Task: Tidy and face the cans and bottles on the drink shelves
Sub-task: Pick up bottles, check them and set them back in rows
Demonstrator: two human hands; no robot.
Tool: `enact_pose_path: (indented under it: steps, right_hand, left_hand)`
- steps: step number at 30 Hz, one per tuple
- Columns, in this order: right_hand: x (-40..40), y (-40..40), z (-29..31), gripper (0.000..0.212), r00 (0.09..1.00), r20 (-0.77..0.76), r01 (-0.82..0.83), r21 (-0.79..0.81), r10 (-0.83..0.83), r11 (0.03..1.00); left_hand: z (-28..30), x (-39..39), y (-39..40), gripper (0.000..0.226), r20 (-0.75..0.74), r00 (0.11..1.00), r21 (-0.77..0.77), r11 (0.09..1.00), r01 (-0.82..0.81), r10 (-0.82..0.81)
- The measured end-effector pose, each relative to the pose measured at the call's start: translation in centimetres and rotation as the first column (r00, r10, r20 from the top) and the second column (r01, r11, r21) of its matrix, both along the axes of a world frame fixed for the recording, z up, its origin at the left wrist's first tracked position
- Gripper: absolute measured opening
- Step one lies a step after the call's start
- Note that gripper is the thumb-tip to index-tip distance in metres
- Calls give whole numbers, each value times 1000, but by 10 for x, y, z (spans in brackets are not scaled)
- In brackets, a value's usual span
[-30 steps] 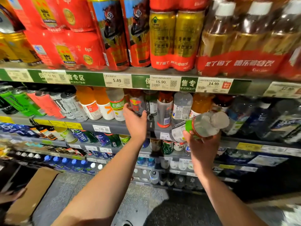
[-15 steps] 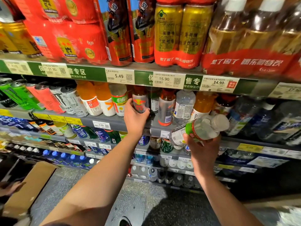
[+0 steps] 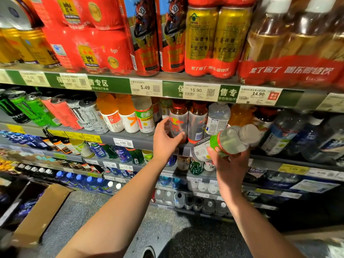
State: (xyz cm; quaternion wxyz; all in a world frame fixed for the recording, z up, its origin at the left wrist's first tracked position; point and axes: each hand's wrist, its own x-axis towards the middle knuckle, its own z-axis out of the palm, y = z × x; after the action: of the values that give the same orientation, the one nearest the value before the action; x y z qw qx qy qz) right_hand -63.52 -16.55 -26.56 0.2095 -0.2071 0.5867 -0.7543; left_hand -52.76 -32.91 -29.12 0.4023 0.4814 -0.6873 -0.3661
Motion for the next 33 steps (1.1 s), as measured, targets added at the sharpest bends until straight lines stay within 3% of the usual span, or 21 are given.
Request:
enact_pose_path:
  steps: [5,8,12,20,26,30,33]
  right_hand:
    - [34,-29,6,81,998,-55,-37,16,38,999]
    - [61,-57,9,79,996,-83,-37,-3,37,999]
    - [93,-94,5,82,993,-118,5,38,-1,999]
    - [123,-155,-18,79,834,-535,336,294,-137,895]
    - [133,-184,-7,80,794,-579,426,311,-186,850]
    - [137,-198,-2,74,732,-628,534,285,-266,796]
    - [139,-204,-3,76,741,-594,555,276,-315,785]
  left_hand:
    - [4,45,-20,38,-134,955,-102,955,-279,265]
    - [6,68,-44,40,-152,929,-66,934,-351,339]
    - [11,83,-61,48,-119,962,-56,966,-253,245]
    - [-6,98,-84,47,-124,991,42,998,-41,46]
    - [-11,105,-89,31,-201,977,-49,997,62,-71]
    - [-9,112,-90,26,-71,997,-116,993,17,-26]
    - [-15,111,-96,29,-39,999,-120,992,28,-33]
